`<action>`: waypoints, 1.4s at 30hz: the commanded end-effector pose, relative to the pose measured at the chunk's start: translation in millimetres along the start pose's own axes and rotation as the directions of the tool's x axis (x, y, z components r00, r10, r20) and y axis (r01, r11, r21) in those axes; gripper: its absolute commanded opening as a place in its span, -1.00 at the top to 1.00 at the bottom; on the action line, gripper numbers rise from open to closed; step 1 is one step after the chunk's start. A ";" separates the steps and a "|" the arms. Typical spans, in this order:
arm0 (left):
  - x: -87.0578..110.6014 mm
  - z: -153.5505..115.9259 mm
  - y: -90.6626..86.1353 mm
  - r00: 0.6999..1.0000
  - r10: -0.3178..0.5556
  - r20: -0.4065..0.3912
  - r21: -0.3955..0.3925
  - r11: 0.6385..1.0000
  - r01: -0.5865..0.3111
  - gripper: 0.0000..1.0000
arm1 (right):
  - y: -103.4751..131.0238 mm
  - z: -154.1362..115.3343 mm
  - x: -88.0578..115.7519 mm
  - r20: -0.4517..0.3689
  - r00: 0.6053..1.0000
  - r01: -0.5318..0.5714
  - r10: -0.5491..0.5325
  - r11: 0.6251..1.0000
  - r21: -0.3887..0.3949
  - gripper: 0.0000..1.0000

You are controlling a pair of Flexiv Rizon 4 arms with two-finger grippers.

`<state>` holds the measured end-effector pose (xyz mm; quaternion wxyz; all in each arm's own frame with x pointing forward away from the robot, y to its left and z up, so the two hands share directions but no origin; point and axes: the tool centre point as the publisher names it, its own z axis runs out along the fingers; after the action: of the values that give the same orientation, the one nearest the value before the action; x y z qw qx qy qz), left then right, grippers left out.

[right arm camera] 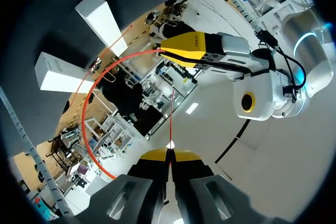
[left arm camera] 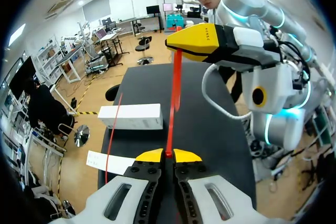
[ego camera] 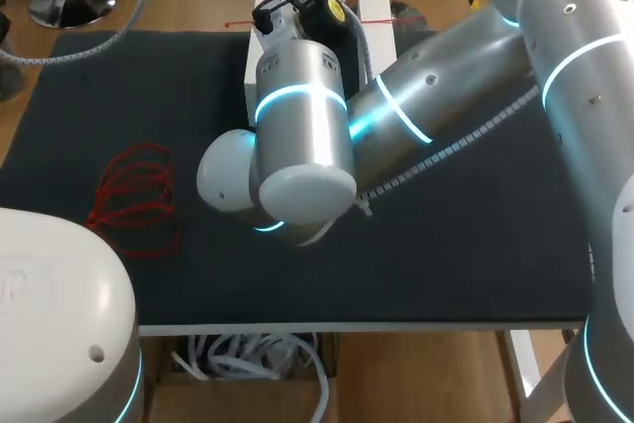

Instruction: Grab the tape and strap the tape.

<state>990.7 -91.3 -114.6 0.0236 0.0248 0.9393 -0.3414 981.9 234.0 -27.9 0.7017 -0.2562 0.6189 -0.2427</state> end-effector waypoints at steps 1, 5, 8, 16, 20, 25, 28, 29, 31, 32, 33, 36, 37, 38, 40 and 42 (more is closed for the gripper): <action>-0.7 -0.7 -0.4 1.000 0.000 -0.003 -0.004 1.000 0.000 1.00 | -2.5 -0.3 -1.7 -0.004 1.000 0.004 -0.004 1.000 -0.006 1.00; -0.7 -0.7 -0.4 1.000 0.000 -0.003 -0.004 1.000 0.000 1.00 | 1.7 -0.6 -2.1 -0.031 0.999 0.020 -0.019 1.000 0.014 1.00; -0.7 -0.7 -0.4 1.000 0.000 -0.003 -0.004 1.000 0.000 1.00 | 5.8 0.5 -2.4 -0.055 0.998 0.035 -0.034 0.999 0.026 1.00; -0.7 -0.7 -0.4 1.000 0.000 -0.003 -0.004 1.000 0.000 1.00 | 14.3 2.5 -3.1 -0.100 0.993 0.061 -0.057 0.997 0.037 1.00; -0.7 -0.7 -0.4 1.000 0.000 -0.003 -0.004 1.000 0.000 1.00 | 20.8 3.3 -2.4 -0.113 0.991 0.071 -0.067 0.997 0.029 1.00; -0.7 -0.7 -0.4 1.000 0.000 -0.003 -0.004 1.000 0.000 1.00 | 25.6 5.1 -2.1 -0.133 0.988 0.080 -0.076 0.996 0.026 1.00; -0.7 -0.7 -0.4 1.000 0.000 -0.003 -0.004 1.000 0.000 1.00 | 27.7 6.1 -2.0 -0.139 0.987 0.082 -0.078 0.996 0.024 1.00; -0.7 -0.7 -0.4 1.000 0.000 -0.003 -0.004 1.000 0.000 1.00 | 28.7 6.4 -2.1 -0.139 0.987 0.083 -0.079 0.996 0.024 1.00; -0.7 -0.7 -0.4 1.000 0.000 -0.003 -0.004 1.000 0.000 1.00 | 31.2 6.8 -2.5 -0.140 0.987 0.085 -0.081 0.996 0.019 1.00; -0.7 -0.7 -0.4 1.000 0.000 -0.003 -0.004 1.000 0.000 1.00 | 32.6 6.9 -2.7 -0.140 0.987 0.087 -0.084 0.996 0.018 1.00; -0.7 -0.7 -0.4 1.000 0.000 -0.003 -0.004 1.000 0.000 1.00 | 33.8 6.9 -2.9 -0.140 0.986 0.090 -0.086 0.996 0.017 1.00; -0.7 -0.7 -0.4 1.000 0.000 -0.003 -0.004 1.000 0.000 1.00 | 36.3 7.1 -3.0 -0.141 0.985 0.098 -0.095 0.995 0.017 1.00; -0.7 -0.7 -0.4 1.000 0.000 -0.003 -0.004 1.000 0.000 1.00 | 37.0 7.3 -2.9 -0.142 0.985 0.100 -0.097 0.995 0.017 1.00; -0.7 -0.7 -0.4 1.000 0.000 -0.003 -0.004 1.000 0.000 1.00 | 37.7 7.5 -2.5 -0.143 0.985 0.102 -0.099 0.995 0.016 1.00; -0.7 -0.7 -0.4 1.000 0.000 -0.003 -0.004 1.000 0.000 1.00 | 39.1 8.1 -1.8 -0.146 0.984 0.105 -0.102 0.994 0.016 1.00; -0.7 -0.7 -0.4 1.000 0.000 -0.003 -0.004 1.000 0.000 1.00 | 40.3 8.5 -1.6 -0.147 0.984 0.108 -0.104 0.994 0.016 1.00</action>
<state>990.8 -91.3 -114.6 0.0236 0.0247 0.9393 -0.3414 990.6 263.1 -52.8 0.6451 -0.2623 0.6508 -0.3026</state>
